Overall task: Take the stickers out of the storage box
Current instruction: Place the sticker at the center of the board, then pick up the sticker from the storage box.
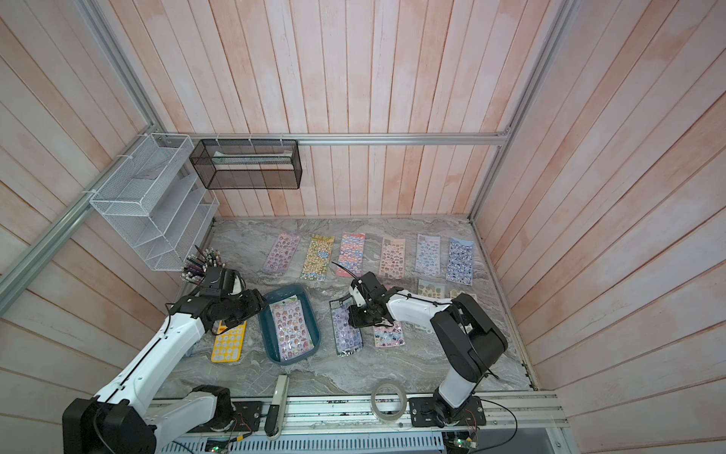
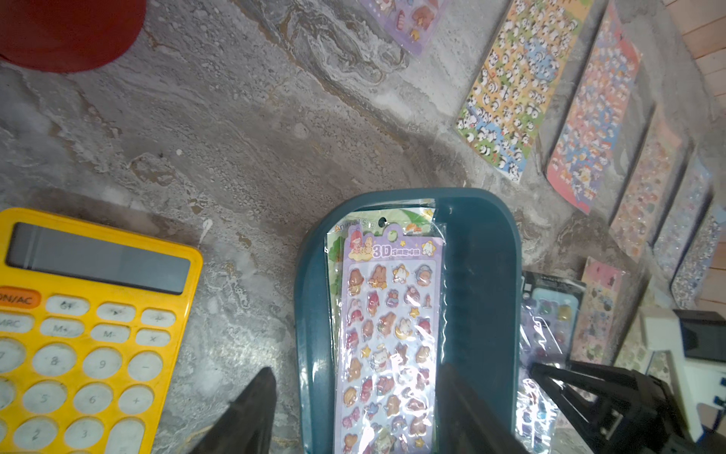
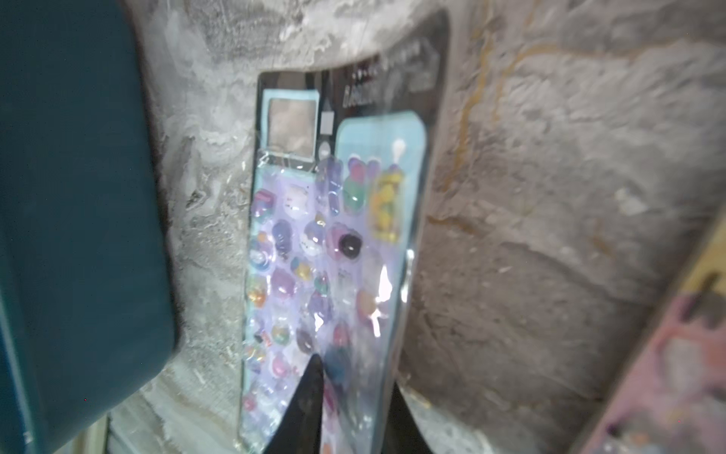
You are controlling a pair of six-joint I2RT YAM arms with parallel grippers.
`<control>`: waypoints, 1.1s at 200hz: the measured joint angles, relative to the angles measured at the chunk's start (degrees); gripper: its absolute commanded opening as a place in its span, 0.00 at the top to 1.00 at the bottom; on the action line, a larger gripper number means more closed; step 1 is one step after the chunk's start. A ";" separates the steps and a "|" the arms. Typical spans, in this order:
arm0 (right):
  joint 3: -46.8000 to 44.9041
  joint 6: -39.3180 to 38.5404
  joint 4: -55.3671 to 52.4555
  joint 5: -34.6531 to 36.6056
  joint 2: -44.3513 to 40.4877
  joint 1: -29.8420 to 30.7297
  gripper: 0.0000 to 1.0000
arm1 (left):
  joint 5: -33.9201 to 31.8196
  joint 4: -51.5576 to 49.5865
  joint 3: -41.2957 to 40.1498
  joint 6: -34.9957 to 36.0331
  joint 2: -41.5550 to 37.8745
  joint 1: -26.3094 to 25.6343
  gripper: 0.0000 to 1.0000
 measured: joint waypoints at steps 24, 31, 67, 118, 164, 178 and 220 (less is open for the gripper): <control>-0.09 0.70 1.14 2.58 0.00 0.00 0.65 | 0.37 0.24 -0.02 0.00 -0.11 0.00 0.33; -0.15 0.79 1.49 3.08 -0.02 0.00 0.62 | 0.42 0.33 -0.02 0.00 -0.11 0.00 0.33; -1.25 1.40 1.81 6.60 -2.27 0.00 0.58 | 0.39 0.46 -0.02 0.00 -0.11 0.00 0.31; -1.16 0.70 0.59 16.59 -14.29 0.15 0.57 | -0.04 0.26 -0.39 0.00 -0.11 0.00 0.31; 2.86 -4.09 0.66 28.09 -18.84 9.62 0.58 | -0.37 0.37 -4.70 -0.90 0.96 -0.70 0.38; 4.17 -5.55 0.76 30.23 -17.79 13.68 0.59 | -0.59 0.66 -4.83 -1.44 2.84 -2.14 0.47; 10.60 -9.40 0.96 34.27 -8.41 22.16 0.62 | -1.36 4.20 -4.83 -2.99 9.73 -7.89 0.60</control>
